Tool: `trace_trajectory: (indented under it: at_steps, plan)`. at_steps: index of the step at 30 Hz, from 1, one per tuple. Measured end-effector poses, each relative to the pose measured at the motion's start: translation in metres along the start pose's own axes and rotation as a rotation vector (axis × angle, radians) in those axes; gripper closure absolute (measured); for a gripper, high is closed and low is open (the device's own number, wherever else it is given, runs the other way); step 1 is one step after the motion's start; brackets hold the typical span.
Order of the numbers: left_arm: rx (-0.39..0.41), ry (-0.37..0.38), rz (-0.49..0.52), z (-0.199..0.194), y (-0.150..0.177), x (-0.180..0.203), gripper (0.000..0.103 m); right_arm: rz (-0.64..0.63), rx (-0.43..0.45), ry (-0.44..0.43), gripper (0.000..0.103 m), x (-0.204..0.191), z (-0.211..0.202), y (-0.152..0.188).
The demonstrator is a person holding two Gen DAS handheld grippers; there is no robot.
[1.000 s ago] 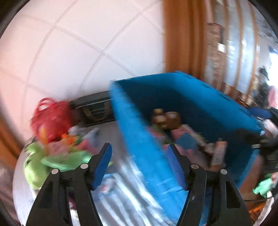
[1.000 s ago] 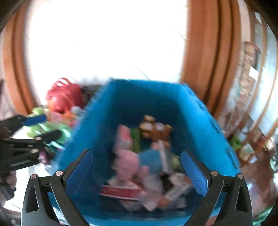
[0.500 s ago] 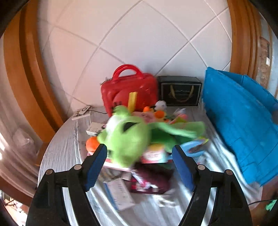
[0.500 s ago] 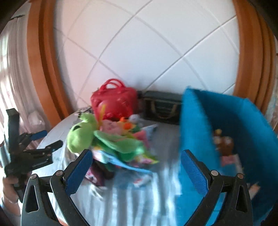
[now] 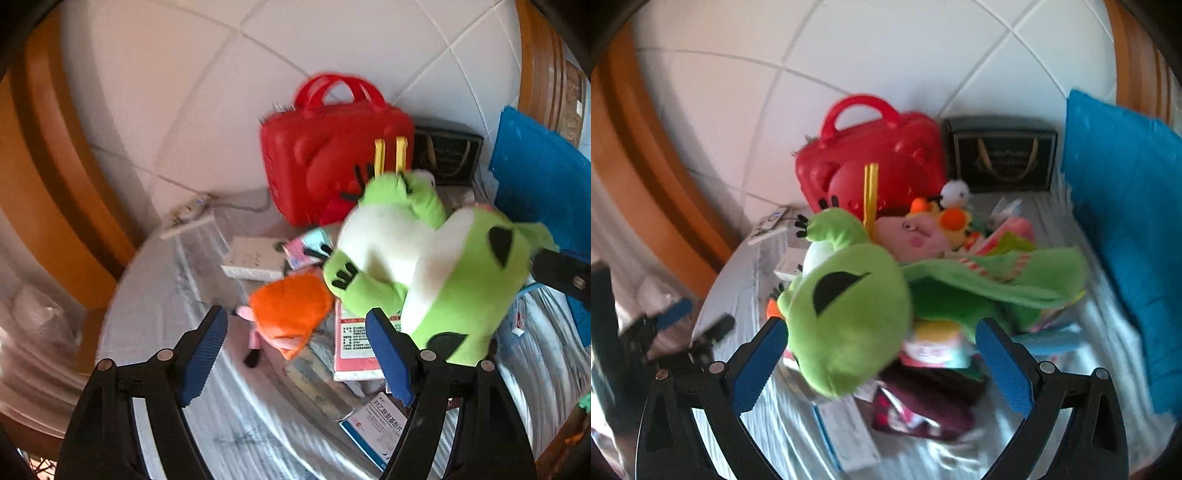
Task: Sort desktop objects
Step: 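Move both grippers back from the crate toward the pile, then grasp the green plush frog with both grippers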
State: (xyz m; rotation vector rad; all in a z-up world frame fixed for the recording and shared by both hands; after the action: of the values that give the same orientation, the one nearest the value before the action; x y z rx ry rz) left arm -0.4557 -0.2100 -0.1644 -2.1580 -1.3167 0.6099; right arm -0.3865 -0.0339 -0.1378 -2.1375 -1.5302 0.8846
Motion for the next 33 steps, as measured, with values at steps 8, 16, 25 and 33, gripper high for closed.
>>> trace_trajectory:
  at_steps: [8,16,25,33]
  plan:
    - [-0.060,0.191,0.080,0.033,0.014,0.044,0.026,-0.085,0.019,0.186,0.001,0.017,0.060,0.003]
    - [0.051,0.313,0.130,-0.021,-0.001,0.056,0.026,-0.137,-0.027,0.303,0.021,0.127,0.019,0.008]
    - [-0.082,0.271,0.229,0.035,0.019,0.129,0.026,0.110,-0.013,0.104,0.006,0.141,-0.004,0.061]
    - [-0.179,0.328,0.183,0.039,0.068,0.148,0.026,0.223,-0.146,0.088,0.005,0.171,0.020,0.115]
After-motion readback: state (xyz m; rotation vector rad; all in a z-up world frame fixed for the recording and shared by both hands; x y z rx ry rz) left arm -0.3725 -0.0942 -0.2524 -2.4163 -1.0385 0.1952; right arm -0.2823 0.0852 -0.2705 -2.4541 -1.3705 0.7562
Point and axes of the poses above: each gripper's, at about its wrist camera, not at the fingertips, and z roughly the way its jaws point, x to its right, y to its underside, the point moved 2 cm from there along z, roughly the way its jaws point, and after that the axes turned 1 degree about z, right-handed, at the moved point
